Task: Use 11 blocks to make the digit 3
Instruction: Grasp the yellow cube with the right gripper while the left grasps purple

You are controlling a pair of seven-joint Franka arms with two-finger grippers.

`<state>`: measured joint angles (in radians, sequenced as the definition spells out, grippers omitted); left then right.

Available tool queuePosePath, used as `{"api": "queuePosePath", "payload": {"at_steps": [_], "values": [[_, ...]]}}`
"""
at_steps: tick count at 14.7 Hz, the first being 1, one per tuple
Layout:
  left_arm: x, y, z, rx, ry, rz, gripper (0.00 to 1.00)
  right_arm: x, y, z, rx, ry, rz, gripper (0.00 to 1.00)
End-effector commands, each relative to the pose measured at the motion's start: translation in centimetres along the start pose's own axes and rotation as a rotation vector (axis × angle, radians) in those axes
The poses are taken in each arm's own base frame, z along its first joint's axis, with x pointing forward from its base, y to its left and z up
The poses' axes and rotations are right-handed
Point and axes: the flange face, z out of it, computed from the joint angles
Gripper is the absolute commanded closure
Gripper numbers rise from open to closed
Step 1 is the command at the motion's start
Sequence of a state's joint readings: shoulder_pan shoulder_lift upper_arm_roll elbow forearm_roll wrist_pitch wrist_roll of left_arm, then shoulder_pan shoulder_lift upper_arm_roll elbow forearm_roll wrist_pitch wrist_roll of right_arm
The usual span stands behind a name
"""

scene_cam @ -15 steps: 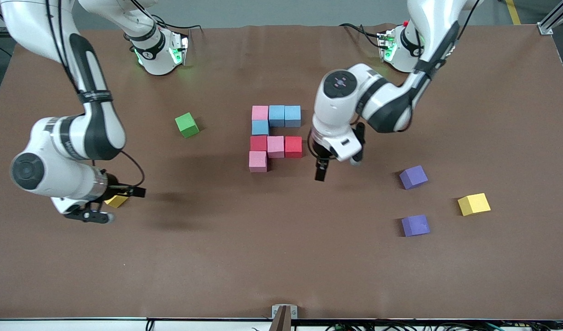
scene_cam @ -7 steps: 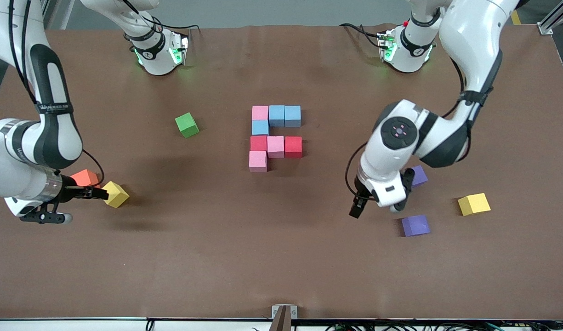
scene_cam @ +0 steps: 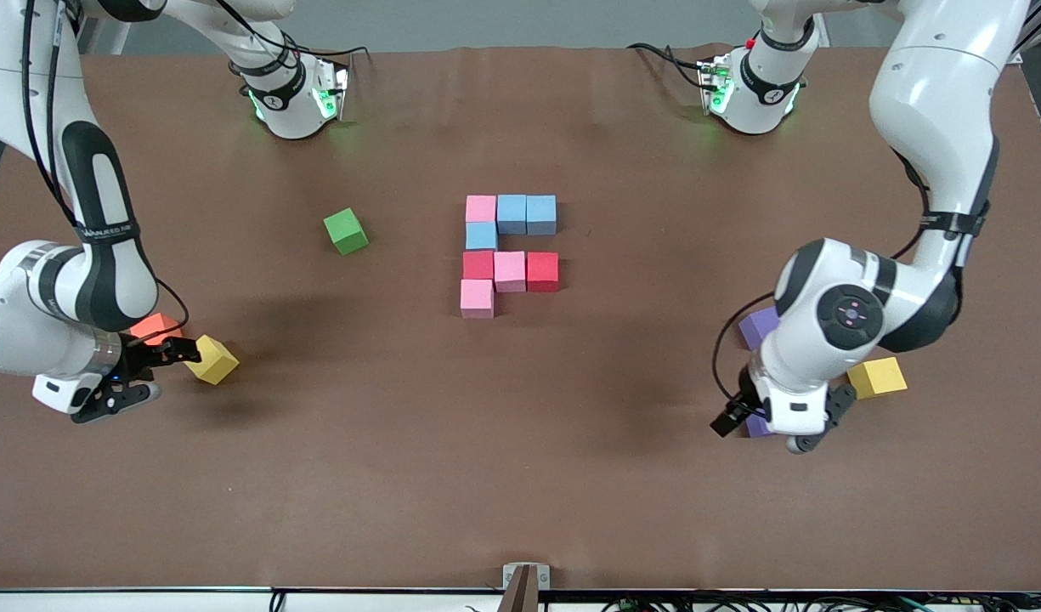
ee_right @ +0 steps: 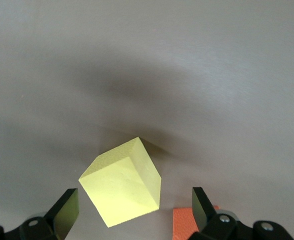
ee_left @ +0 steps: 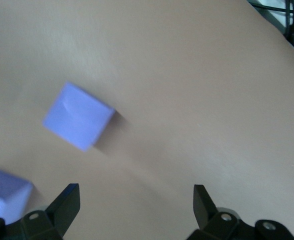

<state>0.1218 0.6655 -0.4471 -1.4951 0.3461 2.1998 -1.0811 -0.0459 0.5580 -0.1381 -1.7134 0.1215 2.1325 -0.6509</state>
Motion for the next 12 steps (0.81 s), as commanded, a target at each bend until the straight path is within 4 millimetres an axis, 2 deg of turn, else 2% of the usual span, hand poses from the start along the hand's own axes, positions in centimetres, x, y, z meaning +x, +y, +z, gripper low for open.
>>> {"api": "queuePosePath", "payload": {"at_steps": [1,3,6,8,12], "values": [[3.1,-1.3,1.6,0.002,-0.03,0.153,0.0,0.4,-0.9,0.6,0.009,-0.008,-0.147,0.0],[5.5,-2.7,3.2,-0.005,-0.043,0.241,0.0,1.2,-2.2,0.8,0.009,-0.01,-0.294,0.0],[6.9,-3.7,5.5,0.009,-0.06,0.346,0.0,1.2,-2.0,1.7,-0.044,-0.043,-0.385,0.0],[7.0,-4.2,6.5,0.028,-0.074,0.414,0.0,1.2,-1.9,2.2,-0.104,-0.034,-0.432,0.0],[7.3,-5.2,8.3,0.037,-0.1,0.473,0.0,0.6,-2.7,3.6,-0.093,-0.05,-0.463,0.0]]}}
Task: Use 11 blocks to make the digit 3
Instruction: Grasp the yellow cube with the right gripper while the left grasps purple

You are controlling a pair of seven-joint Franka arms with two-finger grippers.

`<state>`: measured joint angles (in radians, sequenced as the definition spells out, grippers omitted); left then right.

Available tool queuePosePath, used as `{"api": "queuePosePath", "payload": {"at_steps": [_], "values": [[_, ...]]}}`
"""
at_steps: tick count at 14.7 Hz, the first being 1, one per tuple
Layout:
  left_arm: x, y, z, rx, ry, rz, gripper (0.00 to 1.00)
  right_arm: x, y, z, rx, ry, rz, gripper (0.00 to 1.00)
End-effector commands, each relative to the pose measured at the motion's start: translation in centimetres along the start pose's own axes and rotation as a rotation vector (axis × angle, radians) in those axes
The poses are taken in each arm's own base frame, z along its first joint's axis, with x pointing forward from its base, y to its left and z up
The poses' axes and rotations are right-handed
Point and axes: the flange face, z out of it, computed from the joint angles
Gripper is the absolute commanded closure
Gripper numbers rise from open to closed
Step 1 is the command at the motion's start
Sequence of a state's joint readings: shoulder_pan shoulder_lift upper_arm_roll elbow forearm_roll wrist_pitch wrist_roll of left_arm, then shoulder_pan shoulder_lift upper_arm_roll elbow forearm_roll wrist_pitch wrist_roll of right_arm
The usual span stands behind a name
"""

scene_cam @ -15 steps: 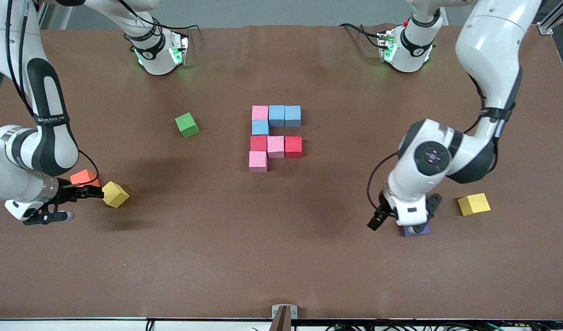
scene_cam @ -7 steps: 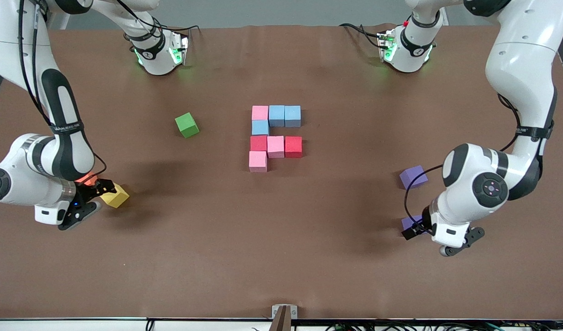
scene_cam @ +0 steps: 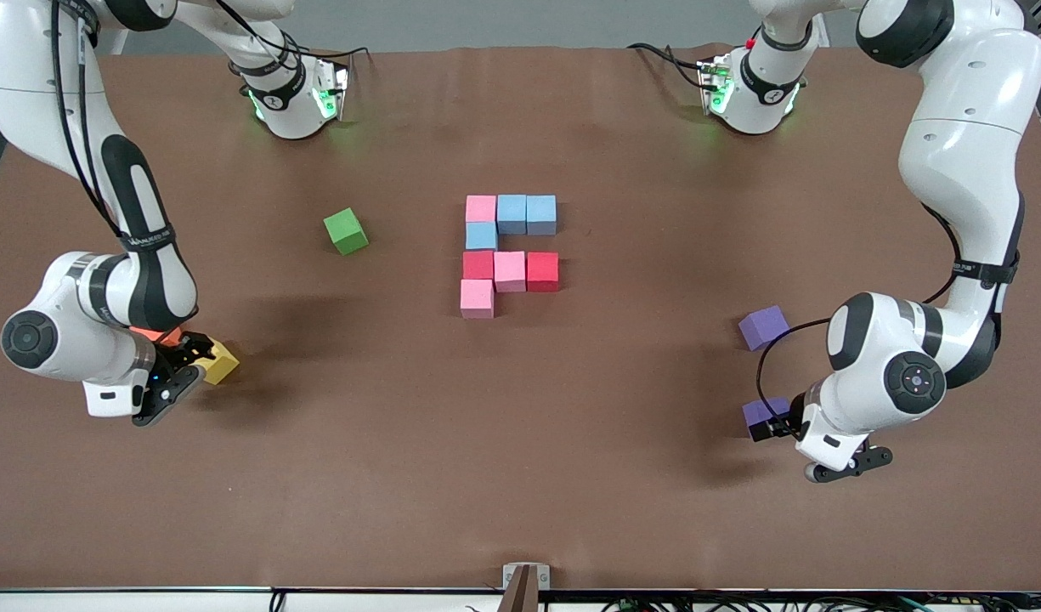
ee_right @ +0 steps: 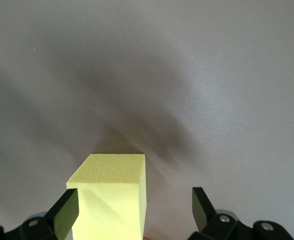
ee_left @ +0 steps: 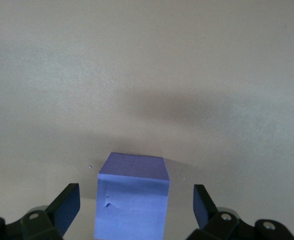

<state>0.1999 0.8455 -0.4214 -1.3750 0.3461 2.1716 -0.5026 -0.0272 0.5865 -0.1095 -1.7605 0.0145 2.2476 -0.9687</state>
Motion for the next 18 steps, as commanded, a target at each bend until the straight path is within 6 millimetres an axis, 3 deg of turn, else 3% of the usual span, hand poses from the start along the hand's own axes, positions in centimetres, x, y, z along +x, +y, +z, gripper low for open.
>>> {"api": "queuePosePath", "payload": {"at_steps": [1,8,10,14,15,18], "values": [[0.4,-0.2,0.6,0.007,-0.018,0.031,0.0,-0.3,-1.2,0.7,0.0,-0.019,-0.047,0.0],[-0.2,0.0,3.1,-0.004,-0.059,0.048,0.03,0.0,-1.9,1.1,0.013,-0.029,-0.054,0.0],[-0.2,0.1,3.1,-0.004,-0.061,0.053,0.17,0.0,-1.9,0.4,0.019,-0.031,-0.055,0.0],[-0.5,0.1,2.6,0.009,-0.08,0.049,0.64,0.4,-1.4,-1.3,-0.001,-0.007,-0.043,0.0],[-0.7,0.4,2.2,0.015,-0.087,0.039,0.69,0.4,-1.4,-1.4,0.003,-0.008,-0.042,0.0],[-0.9,1.0,-0.1,0.015,-0.09,-0.043,0.72,1.0,-2.2,-0.9,0.012,-0.018,-0.064,0.0]]}}
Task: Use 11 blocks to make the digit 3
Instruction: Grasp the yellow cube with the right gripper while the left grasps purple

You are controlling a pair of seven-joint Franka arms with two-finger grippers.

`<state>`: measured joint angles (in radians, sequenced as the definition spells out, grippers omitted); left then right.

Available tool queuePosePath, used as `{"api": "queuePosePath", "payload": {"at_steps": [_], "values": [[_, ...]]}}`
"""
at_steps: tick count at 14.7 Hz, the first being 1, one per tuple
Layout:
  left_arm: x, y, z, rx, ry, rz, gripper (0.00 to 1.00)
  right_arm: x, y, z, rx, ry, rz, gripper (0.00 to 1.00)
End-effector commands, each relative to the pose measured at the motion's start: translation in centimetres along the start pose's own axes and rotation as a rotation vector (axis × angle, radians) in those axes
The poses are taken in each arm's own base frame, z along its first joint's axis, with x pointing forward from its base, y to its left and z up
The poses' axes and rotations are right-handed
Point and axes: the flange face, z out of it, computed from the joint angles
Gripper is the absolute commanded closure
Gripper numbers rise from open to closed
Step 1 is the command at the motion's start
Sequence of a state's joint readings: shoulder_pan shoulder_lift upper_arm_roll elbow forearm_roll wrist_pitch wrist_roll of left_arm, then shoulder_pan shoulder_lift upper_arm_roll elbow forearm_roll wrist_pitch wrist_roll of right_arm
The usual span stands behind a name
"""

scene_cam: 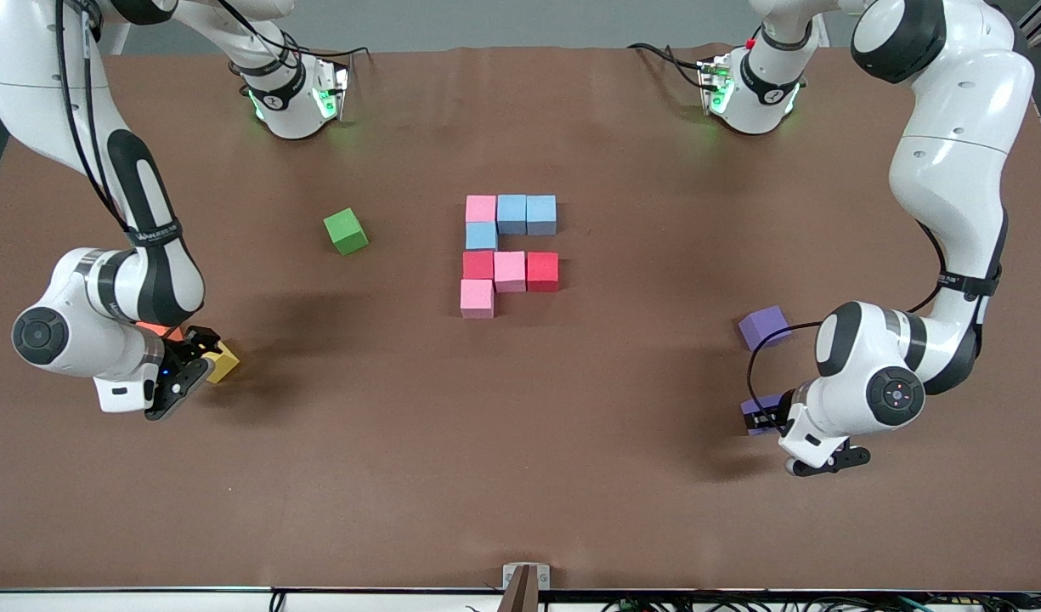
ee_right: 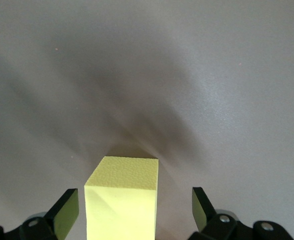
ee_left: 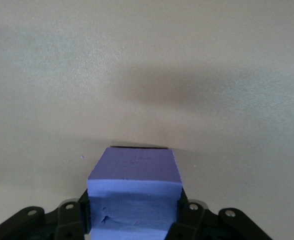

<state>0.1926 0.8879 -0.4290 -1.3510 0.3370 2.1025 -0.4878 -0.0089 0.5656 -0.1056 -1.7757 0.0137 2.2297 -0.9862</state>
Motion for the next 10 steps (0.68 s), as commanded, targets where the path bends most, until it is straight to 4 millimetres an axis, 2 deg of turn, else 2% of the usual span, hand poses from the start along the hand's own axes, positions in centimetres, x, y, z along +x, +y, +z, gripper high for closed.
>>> {"api": "queuePosePath", "payload": {"at_steps": [1,5,8,10], "values": [[-0.9,1.8,-3.4,-0.018,-0.008,-0.099,0.72,0.2,-1.0,0.0,0.006,-0.016,-0.025,0.0],[-2.5,4.6,-5.4,-0.03,-0.043,-0.216,0.72,0.1,-1.4,0.6,0.011,-0.022,-0.032,0.0],[-3.7,6.5,-5.3,-0.036,-0.066,-0.286,0.72,0.1,-1.3,0.6,-0.003,-0.02,-0.038,0.0],[-4.4,7.4,-4.5,-0.032,-0.084,-0.293,0.72,0.0,-1.3,0.9,0.001,-0.024,-0.041,0.0]]}}
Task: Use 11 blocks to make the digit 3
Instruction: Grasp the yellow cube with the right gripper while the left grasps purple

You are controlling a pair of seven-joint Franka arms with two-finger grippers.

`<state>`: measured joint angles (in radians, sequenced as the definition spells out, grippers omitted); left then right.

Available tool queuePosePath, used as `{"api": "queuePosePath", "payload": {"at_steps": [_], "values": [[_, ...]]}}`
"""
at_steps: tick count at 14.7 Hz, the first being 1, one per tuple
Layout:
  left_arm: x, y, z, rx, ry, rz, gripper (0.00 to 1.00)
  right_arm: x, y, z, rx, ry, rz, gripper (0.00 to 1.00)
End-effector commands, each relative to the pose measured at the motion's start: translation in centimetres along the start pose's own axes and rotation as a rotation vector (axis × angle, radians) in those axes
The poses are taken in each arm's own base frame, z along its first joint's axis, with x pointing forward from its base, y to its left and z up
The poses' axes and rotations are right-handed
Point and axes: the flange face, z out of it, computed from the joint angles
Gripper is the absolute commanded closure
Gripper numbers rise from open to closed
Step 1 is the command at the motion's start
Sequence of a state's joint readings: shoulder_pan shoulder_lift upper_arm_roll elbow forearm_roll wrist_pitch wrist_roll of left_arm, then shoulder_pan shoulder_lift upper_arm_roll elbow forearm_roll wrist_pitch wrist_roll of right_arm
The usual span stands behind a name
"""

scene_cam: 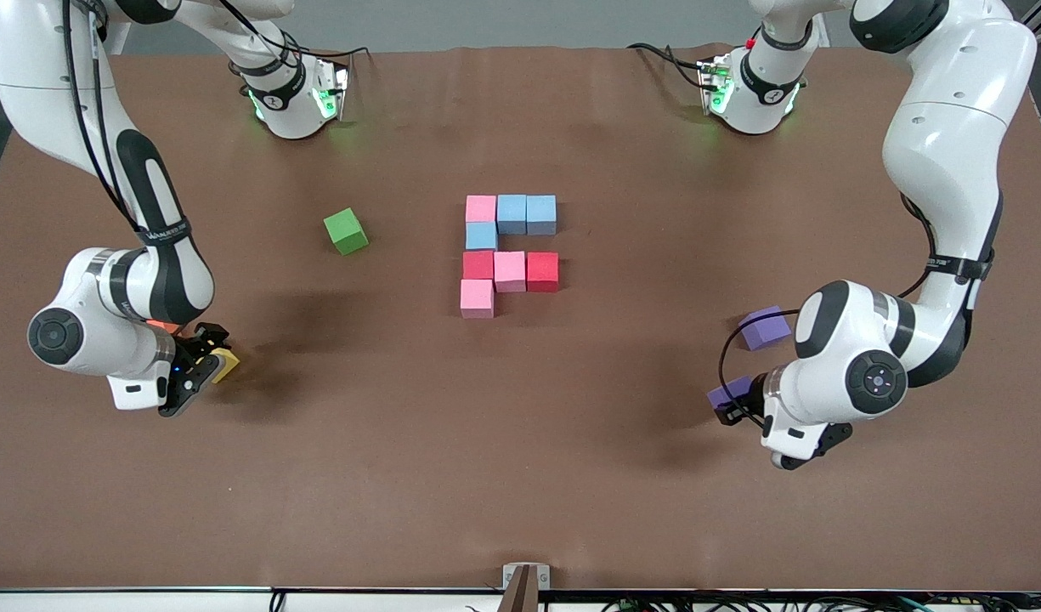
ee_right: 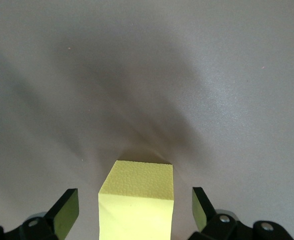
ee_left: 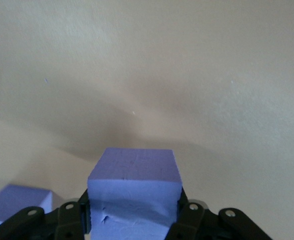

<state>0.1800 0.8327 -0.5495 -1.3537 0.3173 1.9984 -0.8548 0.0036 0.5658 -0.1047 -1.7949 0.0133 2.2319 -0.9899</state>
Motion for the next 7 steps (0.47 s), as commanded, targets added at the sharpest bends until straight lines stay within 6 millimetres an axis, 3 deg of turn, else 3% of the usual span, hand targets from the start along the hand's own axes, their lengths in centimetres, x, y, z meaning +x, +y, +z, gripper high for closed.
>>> {"api": "queuePosePath", "payload": {"at_steps": [1,4,7], "values": [[-1.5,0.7,0.8,0.012,-0.03,-0.023,0.72,-0.6,-0.6,0.5,-0.012,-0.013,-0.024,0.0],[-2.6,1.2,2.1,0.02,-0.04,-0.063,0.72,-1.0,-1.2,1.9,-0.025,-0.006,-0.037,0.0],[-3.3,1.6,2.7,0.022,-0.045,-0.102,0.72,-1.1,-1.2,1.8,-0.028,-0.004,-0.038,0.0]]}}
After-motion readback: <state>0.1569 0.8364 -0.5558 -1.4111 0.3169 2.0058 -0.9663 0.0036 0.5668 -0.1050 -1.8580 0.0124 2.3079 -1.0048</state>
